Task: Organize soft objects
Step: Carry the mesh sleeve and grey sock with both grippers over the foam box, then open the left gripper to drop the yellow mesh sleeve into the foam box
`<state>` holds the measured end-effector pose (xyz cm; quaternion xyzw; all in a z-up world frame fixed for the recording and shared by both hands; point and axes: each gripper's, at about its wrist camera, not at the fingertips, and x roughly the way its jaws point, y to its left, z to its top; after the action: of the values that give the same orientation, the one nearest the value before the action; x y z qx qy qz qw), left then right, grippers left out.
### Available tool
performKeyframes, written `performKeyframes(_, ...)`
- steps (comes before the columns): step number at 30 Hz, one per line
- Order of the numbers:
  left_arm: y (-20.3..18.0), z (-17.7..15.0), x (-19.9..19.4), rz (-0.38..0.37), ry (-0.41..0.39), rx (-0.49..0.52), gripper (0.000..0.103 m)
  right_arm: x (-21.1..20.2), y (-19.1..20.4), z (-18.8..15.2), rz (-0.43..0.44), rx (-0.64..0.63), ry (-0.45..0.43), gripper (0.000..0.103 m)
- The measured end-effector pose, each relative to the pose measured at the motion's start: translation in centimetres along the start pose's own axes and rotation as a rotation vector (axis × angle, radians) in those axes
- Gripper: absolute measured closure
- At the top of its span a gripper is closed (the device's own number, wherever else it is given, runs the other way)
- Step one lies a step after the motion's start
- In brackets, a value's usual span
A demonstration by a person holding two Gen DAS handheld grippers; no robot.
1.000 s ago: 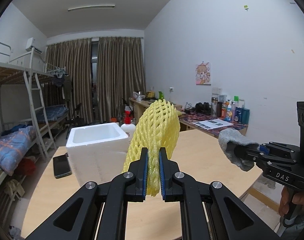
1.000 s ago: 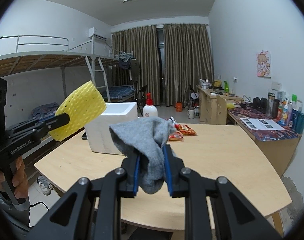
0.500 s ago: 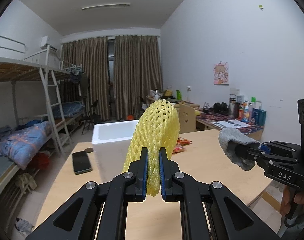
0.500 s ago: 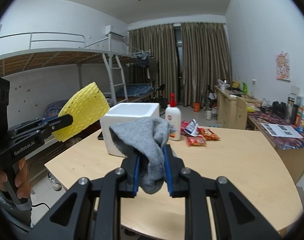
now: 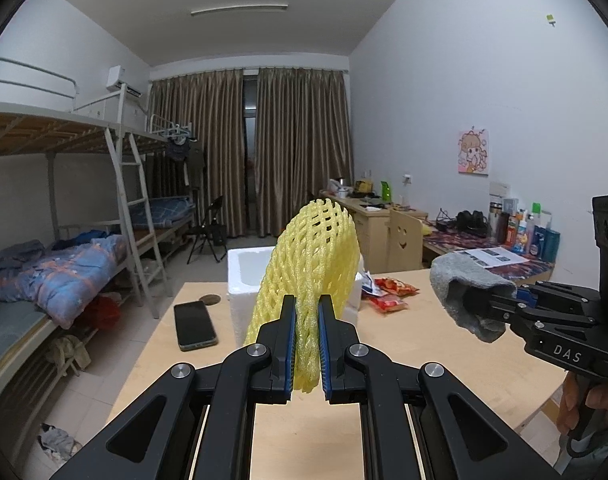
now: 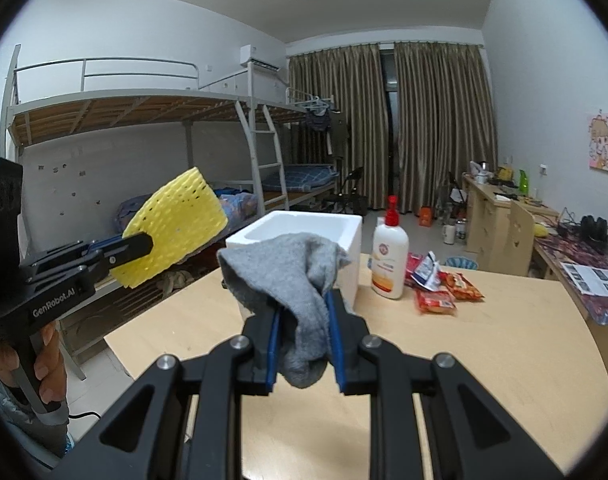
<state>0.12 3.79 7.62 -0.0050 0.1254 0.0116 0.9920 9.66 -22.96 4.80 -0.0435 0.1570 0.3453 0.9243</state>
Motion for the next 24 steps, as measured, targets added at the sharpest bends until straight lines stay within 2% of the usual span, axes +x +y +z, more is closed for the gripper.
performKeyframes(10,1.2,1.1,2.3,0.019,0.002,-0.01,0.092,3.5,-0.1,1.8,0.04,-0.01,0.028,0.078)
performKeyframes(24,2.6,3.1,7.5,0.03,0.018,0.007,0.092,7.9,-0.9,5.0,0.056,0.001,0.058,0.078)
